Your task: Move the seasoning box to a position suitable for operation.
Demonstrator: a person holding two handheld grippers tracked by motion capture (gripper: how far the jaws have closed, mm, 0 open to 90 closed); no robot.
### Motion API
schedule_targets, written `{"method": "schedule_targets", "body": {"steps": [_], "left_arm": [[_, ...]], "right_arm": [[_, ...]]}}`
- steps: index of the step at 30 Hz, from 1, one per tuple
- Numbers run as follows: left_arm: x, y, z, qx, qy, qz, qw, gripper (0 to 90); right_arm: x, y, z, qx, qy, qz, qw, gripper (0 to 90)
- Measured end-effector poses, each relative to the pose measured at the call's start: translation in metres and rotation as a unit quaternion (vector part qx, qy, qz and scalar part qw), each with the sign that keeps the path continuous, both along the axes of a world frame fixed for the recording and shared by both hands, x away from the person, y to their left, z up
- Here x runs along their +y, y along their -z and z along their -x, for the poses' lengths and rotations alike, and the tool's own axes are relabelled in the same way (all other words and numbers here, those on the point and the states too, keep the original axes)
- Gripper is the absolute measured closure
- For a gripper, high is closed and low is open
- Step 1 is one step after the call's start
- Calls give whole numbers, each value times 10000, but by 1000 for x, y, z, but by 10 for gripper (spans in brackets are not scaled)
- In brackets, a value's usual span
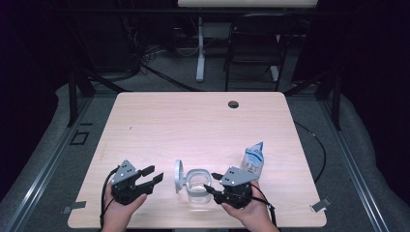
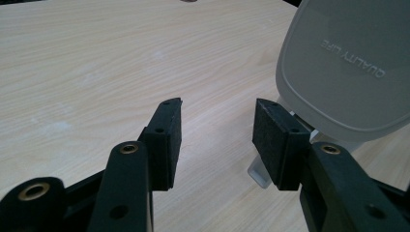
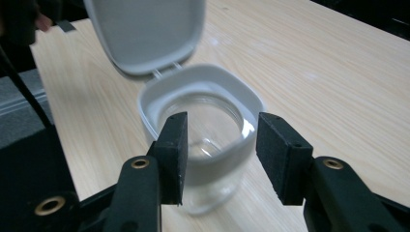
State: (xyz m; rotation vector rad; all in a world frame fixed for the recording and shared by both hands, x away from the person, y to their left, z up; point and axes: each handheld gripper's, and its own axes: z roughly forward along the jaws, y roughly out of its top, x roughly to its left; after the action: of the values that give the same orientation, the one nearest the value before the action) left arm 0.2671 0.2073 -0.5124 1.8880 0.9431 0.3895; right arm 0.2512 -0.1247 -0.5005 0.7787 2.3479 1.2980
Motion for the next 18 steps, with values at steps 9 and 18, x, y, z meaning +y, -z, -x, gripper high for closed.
{"method": "schedule_targets", "body": {"steps": [9, 18], "left_arm": [[6, 0, -1, 20, -160, 69, 9998, 515], [9, -2, -3, -2, -239, 103, 9997, 508]], "right_arm": [[-32, -2, 11, -168, 278, -222, 9992, 546], [-58, 9, 9, -123, 757, -190, 9969, 533]]}}
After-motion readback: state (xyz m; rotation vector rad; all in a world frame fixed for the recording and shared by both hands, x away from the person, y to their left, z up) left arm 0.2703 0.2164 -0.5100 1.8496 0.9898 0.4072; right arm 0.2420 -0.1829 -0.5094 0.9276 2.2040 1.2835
